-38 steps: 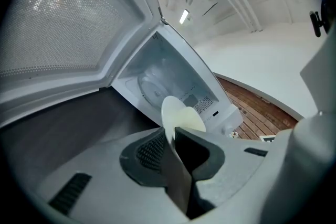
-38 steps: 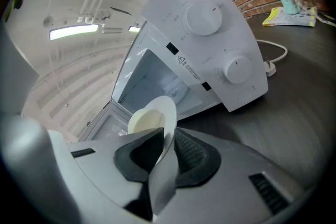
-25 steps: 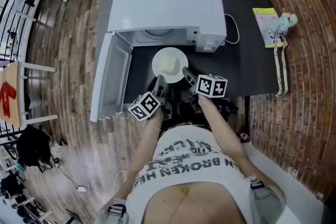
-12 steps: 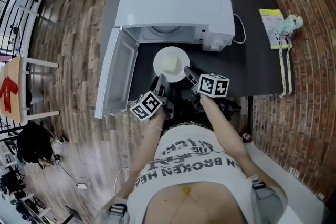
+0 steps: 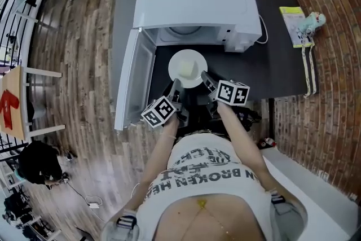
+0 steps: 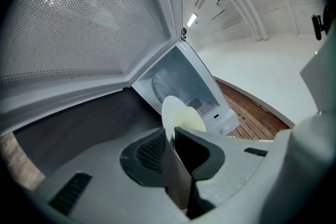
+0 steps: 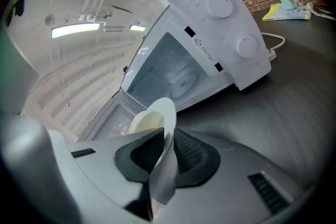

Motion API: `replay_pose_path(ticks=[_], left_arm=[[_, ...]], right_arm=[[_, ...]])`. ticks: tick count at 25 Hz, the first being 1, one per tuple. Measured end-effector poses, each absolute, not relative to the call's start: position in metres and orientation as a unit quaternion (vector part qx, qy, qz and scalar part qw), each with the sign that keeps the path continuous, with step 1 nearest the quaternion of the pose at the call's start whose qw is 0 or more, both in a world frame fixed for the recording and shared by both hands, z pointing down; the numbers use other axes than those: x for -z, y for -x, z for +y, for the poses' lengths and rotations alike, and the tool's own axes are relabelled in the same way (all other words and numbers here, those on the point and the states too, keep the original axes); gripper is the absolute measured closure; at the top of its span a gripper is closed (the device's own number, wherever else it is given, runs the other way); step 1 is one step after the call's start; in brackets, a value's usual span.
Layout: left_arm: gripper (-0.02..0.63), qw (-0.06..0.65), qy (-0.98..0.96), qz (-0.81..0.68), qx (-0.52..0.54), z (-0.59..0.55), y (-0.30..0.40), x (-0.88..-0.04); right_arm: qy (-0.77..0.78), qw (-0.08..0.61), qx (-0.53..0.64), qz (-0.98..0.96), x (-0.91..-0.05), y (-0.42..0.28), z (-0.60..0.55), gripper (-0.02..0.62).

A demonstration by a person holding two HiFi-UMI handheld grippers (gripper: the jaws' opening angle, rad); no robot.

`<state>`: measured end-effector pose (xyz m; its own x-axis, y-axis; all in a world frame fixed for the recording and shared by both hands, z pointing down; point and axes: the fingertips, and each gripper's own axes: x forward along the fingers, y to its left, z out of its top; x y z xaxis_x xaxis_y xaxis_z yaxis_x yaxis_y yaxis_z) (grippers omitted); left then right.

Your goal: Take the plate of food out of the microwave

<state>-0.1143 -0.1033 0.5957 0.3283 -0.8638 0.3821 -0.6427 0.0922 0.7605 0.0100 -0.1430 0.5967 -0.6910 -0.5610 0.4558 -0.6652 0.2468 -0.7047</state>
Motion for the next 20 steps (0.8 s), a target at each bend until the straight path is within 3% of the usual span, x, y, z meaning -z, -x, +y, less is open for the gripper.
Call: replay_pose_path(ticks=[20], left_arm=[[0.548,0.487,-0.714,-0.497,0.085,-0.067,0.136,-0.604]], right_arm=[[-0.467,0.012,-0.469,-0.75,-0.604,0.008,-0.083,0.54]])
